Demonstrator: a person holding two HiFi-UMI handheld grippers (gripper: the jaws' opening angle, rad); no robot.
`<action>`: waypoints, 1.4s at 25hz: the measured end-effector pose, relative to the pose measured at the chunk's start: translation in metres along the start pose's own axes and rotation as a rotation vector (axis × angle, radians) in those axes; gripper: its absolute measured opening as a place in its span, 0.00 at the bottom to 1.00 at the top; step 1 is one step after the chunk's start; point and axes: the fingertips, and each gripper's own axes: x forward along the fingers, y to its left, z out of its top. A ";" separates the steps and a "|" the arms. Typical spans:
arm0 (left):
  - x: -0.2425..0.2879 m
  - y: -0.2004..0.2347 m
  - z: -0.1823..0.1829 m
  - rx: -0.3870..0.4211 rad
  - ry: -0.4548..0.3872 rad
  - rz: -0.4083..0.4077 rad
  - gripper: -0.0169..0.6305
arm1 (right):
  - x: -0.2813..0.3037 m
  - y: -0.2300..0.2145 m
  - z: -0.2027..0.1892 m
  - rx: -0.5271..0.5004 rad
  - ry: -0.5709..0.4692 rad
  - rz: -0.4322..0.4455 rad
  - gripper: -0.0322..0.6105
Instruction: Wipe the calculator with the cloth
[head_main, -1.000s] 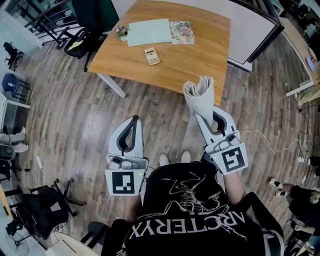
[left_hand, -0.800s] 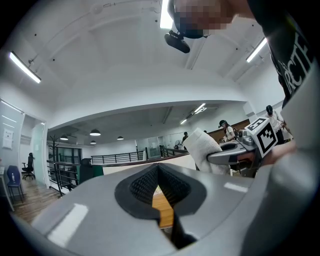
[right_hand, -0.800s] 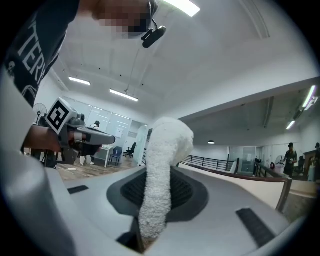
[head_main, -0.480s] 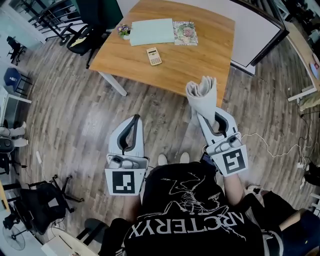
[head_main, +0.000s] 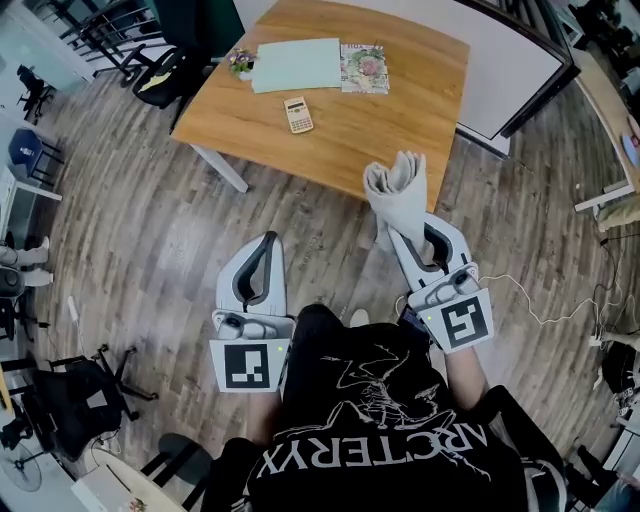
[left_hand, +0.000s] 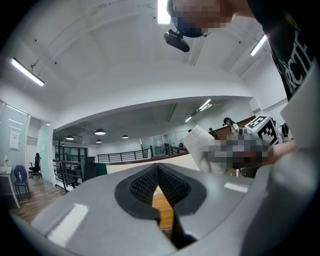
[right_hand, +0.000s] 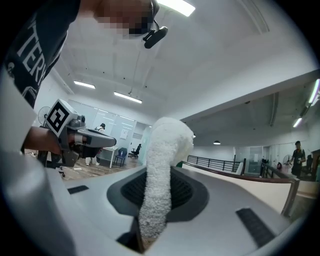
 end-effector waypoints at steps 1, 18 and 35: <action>0.001 -0.002 -0.001 -0.005 0.004 0.007 0.04 | 0.000 -0.002 -0.001 0.002 -0.003 0.007 0.19; 0.153 0.149 -0.035 -0.010 0.032 -0.010 0.04 | 0.199 -0.059 -0.028 0.015 0.031 -0.009 0.19; 0.290 0.263 -0.047 -0.045 0.066 -0.083 0.04 | 0.352 -0.129 -0.029 0.051 0.072 -0.098 0.19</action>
